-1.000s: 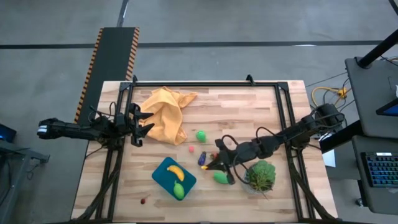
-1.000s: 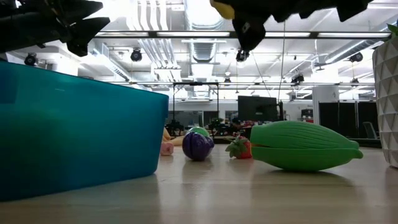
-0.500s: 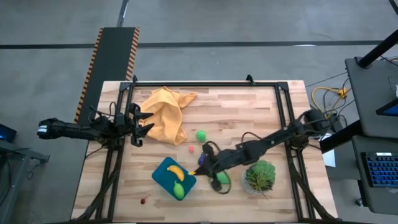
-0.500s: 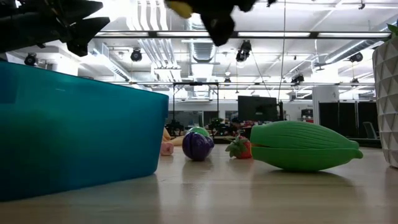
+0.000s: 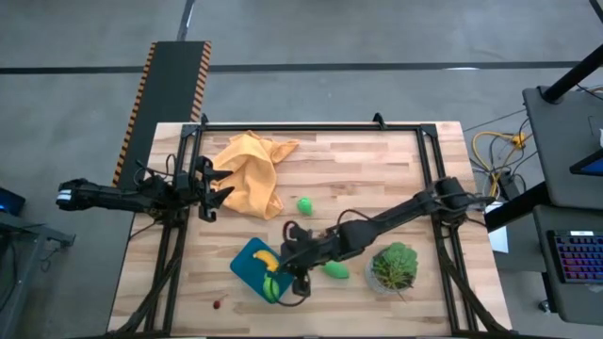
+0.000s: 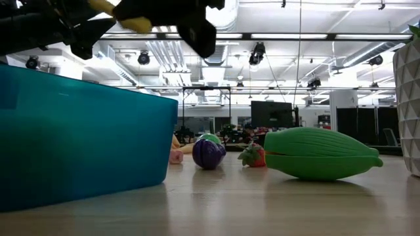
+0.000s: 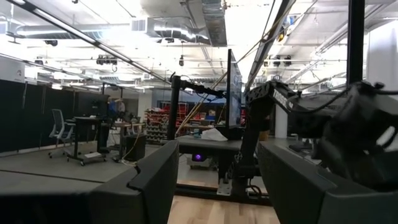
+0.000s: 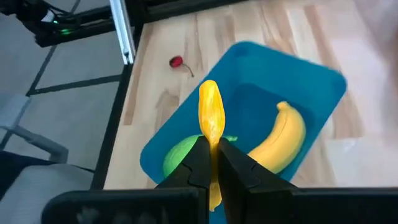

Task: Pick and placing Produce into tupperware
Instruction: Put the corn into the blue bin

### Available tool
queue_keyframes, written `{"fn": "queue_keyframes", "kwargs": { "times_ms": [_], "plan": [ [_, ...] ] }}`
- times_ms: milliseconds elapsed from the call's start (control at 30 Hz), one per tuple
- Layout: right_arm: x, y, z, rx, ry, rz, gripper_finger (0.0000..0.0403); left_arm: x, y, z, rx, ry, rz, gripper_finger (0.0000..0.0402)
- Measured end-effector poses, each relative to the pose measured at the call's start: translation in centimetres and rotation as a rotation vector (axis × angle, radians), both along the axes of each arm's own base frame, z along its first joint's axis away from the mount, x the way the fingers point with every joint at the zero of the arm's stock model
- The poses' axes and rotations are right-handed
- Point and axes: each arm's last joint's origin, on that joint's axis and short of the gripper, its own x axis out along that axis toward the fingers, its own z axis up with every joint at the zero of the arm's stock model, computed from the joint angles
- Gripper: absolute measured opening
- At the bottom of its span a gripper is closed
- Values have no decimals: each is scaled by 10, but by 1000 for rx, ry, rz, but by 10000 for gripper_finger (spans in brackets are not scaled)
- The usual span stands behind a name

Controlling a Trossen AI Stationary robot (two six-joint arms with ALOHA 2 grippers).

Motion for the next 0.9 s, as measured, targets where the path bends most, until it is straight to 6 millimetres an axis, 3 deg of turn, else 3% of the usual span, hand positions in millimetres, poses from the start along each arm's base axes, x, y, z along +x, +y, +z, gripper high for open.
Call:
{"fn": "queue_keyframes", "kwargs": {
  "times_ms": [333,900],
  "plan": [
    [12,4,-31,2,103,-28,9,0,0,0,0,0,0,206],
    [10,6,-51,-2,199,-14,9,0,0,0,0,0,0,206]
  ]
}}
